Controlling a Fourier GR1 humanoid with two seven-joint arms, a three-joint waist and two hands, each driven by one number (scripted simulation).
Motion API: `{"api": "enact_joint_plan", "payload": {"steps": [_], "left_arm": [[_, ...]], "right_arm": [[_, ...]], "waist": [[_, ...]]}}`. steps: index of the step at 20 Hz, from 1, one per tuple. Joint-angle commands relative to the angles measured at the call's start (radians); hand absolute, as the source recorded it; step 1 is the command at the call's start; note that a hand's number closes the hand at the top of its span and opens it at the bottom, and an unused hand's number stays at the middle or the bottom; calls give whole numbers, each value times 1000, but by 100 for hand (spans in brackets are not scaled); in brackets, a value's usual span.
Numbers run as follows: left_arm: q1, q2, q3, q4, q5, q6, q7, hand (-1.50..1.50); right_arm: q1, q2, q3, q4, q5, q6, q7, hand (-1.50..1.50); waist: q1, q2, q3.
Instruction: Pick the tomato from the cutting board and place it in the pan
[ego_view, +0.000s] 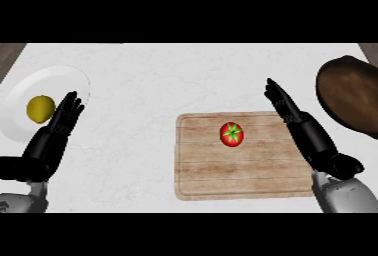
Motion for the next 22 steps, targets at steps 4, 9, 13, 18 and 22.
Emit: {"api": "enact_joint_plan", "payload": {"steps": [4, 9, 13, 18, 22], "left_arm": [[-97, -44, 15, 20, -42, 98, 71, 0], [-140, -64, 36, 54, -29, 136, 151, 0], [-143, -69, 34, 54, -43, 159, 184, 0], [-179, -59, 54, 40, -49, 147, 230, 0], [-152, -105, 28, 60, -78, 181, 195, 0]], "right_arm": [[-195, -5, 53, 229, -156, 332, 0, 150], [-179, -58, 3, 392, 64, 257, -345, -150], [-147, -168, -103, 352, 92, 185, -469, -150], [-226, -327, -139, 344, 95, 348, -404, -150], [-269, -505, -129, 270, 161, 453, -368, -150]], "waist": [[30, -9, 1], [1, -15, 2], [-22, -24, 0], [-12, -27, -1], [-22, -29, -3]]}}
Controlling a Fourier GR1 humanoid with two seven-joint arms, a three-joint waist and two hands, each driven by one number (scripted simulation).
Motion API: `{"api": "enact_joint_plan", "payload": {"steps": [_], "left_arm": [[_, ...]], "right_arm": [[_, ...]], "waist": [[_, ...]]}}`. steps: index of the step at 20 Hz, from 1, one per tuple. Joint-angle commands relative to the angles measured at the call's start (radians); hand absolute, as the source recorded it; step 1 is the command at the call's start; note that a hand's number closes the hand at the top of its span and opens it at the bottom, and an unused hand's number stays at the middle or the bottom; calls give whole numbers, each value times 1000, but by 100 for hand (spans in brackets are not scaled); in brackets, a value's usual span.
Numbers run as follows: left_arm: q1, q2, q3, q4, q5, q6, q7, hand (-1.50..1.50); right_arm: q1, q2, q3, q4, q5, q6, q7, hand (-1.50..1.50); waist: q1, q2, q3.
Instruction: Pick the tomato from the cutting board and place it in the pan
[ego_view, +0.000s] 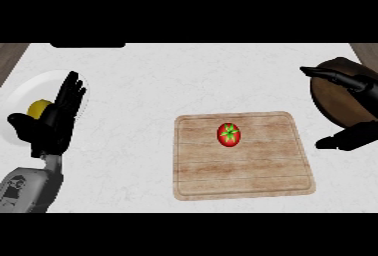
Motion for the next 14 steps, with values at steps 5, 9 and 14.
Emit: {"api": "enact_joint_plan", "payload": {"steps": [5, 9, 14], "left_arm": [[10, -18, -20, -65, -37, 23, 50, 0], [66, -17, 13, -72, -27, -21, 9, 0], [-31, -38, 43, 15, -57, -29, 25, 0]], "right_arm": [[-237, -93, 39, -71, 31, 184, 302, -150], [-260, -5, 42, -171, 74, 129, 399, -150], [-348, 51, 23, -164, 69, 218, 490, -150]], "waist": [[17, -1, -1], [11, -1, -1], [4, 1, 0]]}}
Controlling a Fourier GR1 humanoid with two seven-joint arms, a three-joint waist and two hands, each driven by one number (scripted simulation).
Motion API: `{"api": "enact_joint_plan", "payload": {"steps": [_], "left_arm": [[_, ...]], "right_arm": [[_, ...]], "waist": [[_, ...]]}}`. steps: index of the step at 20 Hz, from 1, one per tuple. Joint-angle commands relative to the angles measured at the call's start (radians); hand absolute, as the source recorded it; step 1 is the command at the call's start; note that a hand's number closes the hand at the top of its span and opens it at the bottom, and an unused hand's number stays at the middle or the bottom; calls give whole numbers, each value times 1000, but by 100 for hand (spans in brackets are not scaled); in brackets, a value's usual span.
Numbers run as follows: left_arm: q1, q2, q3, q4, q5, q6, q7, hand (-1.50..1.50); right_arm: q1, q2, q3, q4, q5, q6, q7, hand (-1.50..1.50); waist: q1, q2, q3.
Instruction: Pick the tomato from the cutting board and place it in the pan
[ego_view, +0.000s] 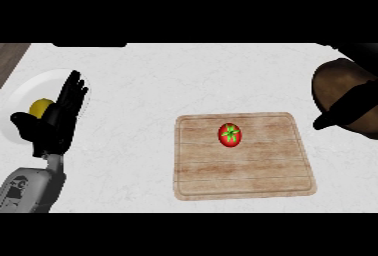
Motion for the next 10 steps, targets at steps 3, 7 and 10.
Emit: {"api": "enact_joint_plan", "payload": {"steps": [3, 7, 10], "left_arm": [[-32, 6, 45, 29, -1, -33, 10, 0], [21, -42, 16, 7, -40, -26, -38, 0], [58, -27, 48, -29, -26, -45, -11, 0]], "right_arm": [[-15, 124, 71, -45, 30, 43, 101, -150], [-75, 181, 36, -31, -49, 122, 176, -150], [42, 215, 62, -199, -23, 104, 250, -150]], "waist": [[-1, 1, 0], [1, 1, 0], [-6, -2, 1]]}}
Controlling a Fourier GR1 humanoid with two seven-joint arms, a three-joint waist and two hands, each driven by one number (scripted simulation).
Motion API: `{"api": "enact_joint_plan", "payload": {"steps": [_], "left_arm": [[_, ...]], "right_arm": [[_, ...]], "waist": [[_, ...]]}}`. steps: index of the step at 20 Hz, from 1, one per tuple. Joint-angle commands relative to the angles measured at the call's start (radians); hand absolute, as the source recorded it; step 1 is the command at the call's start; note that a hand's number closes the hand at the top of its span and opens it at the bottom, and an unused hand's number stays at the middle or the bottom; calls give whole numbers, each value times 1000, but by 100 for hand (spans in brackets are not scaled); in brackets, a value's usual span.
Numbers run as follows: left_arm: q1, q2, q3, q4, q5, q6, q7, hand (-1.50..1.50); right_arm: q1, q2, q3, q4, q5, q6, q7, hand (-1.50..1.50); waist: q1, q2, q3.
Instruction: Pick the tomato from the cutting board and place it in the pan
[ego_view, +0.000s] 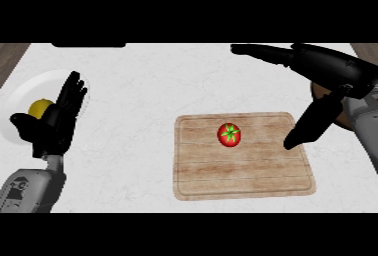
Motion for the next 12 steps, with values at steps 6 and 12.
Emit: {"api": "enact_joint_plan", "payload": {"steps": [6, 12], "left_arm": [[-22, -48, 10, -4, -54, 15, 36, 0], [59, -31, 34, -88, -38, -38, 35, 0]], "right_arm": [[48, 61, 6, -67, 68, 67, 159, -150], [51, 133, 31, -12, 229, -16, 167, -150]], "waist": [[-2, 1, 0], [6, 0, 0]]}}
